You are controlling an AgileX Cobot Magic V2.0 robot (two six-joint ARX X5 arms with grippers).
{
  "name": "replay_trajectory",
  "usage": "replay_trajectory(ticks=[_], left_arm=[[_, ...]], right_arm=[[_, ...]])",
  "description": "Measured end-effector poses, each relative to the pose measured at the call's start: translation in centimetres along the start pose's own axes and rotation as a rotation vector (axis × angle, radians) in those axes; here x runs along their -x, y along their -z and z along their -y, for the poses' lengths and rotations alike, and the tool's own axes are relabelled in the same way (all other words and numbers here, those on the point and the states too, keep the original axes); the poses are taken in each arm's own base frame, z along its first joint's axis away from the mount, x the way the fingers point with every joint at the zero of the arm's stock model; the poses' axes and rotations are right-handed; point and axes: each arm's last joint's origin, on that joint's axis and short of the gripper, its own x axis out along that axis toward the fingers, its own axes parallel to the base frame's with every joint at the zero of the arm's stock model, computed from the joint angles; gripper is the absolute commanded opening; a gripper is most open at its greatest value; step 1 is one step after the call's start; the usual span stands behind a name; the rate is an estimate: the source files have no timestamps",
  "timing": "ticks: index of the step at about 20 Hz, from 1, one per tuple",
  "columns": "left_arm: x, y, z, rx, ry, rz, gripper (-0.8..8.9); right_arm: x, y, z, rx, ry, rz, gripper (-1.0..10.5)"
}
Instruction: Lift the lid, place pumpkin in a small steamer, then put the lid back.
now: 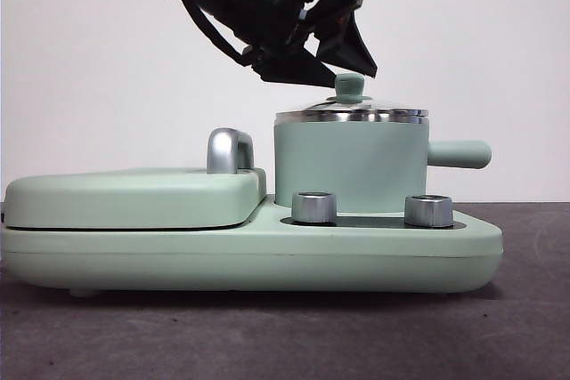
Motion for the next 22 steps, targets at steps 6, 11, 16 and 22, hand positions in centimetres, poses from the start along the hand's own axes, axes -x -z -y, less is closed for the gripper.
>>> replay_trajectory(ticks=[6,11,16,22], left_arm=[[3.9,-2.4,-0.7,0.057,-0.039,0.010,2.92],[8.1,-2.6,-3.2,0.222,-0.135,-0.094,2.90],[11.9,-0.5,-3.9,0.303,-0.207,-0.140,2.90],[17.1,4.0,-2.7,0.367,-0.279,-0.151,2.89]], right_arm=[[0.0,0.0,0.0,0.000,0.000,0.000,3.5],[0.0,0.0,0.0,0.000,-0.016,-0.001,3.6],[0.0,-0.1,-0.1,-0.003,-0.028,0.012,3.6],[-0.1,-0.5,-0.2,-0.006,-0.031,0.038,3.6]])
